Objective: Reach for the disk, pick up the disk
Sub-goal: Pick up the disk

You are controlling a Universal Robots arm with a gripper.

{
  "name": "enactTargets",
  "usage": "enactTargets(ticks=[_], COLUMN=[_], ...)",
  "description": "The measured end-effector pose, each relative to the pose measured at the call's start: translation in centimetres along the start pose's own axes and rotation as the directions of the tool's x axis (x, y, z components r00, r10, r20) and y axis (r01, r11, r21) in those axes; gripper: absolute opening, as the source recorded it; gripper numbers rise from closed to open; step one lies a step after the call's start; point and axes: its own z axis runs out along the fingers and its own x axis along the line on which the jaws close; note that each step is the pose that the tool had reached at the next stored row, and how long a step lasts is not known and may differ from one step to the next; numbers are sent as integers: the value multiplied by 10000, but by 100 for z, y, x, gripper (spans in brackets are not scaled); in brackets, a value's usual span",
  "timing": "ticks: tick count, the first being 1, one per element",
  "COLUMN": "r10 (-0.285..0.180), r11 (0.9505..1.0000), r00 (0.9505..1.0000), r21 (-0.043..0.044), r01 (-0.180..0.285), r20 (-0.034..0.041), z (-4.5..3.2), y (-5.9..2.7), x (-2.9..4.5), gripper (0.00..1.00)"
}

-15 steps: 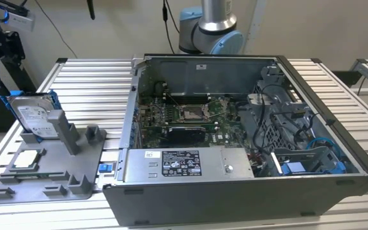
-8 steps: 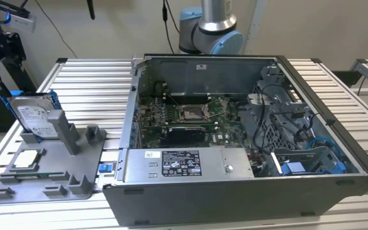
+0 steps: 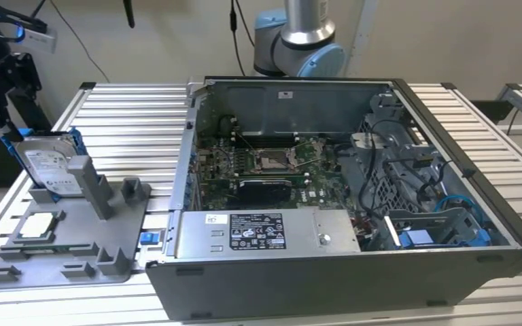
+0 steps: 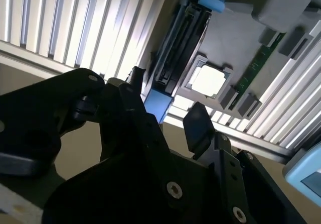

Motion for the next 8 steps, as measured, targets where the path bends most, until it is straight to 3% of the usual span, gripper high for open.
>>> enactTargets(ticks=[8], r10=[-106], r11=[9999], r00=[9999], r21=[-1], r01=[106], r20=[3], z=[14], y=[2], x=[-15], gripper=[100])
